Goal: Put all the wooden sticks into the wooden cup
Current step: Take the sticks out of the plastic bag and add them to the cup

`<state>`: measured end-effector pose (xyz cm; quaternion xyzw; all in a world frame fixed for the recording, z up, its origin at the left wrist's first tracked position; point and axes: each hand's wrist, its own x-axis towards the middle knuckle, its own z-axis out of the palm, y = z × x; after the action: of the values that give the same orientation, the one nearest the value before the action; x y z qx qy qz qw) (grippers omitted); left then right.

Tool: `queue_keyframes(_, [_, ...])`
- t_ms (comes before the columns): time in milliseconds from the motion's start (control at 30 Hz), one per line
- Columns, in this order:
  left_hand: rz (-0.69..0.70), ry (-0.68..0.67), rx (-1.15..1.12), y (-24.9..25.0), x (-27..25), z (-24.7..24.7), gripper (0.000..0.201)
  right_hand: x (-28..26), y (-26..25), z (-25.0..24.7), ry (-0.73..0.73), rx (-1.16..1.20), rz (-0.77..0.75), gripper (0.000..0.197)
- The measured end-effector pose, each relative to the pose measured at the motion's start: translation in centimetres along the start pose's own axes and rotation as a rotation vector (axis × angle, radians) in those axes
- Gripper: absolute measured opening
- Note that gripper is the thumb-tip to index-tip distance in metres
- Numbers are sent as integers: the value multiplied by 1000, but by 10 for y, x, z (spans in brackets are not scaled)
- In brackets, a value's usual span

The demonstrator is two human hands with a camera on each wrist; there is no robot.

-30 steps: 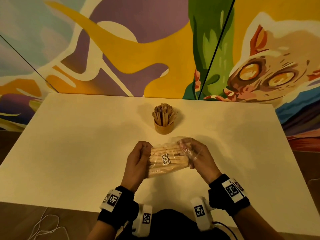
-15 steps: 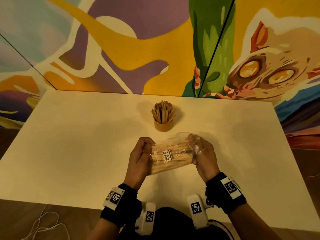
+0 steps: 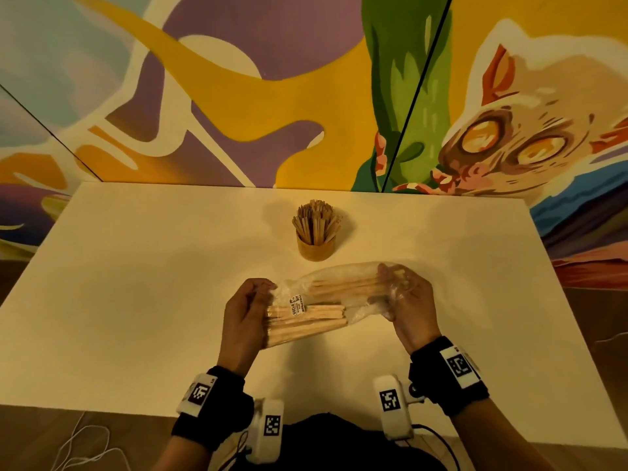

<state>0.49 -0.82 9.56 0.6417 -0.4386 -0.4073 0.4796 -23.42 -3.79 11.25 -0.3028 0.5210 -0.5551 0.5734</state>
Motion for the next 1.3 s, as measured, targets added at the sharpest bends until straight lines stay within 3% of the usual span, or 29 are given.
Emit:
queue_keyframes(100, [-30,8,-6,-6,3,-4,22,2,3,1,24,-22,1,18])
queue_keyframes(500, [-120,6,4,-42,5,-30,22,8,0,-28,144,-90,-33,23])
queue_keyframes(867, [-350,117,85,-128,14,-63,20,9,34,-82,312,-229,26,26])
queue_keyframes(1133, [-436,29,360,-148,5,-60,25,-1,53,-48,150,-312,113,25])
queue_keyframes(1233, [-389,-131,645,-162,12,-78,34,2,58,-29,40,-346,143,25])
queue_keyframes(1300, [-328,-132,713,-162,17,-85,38,5,60,-16,-16,-390,156,26])
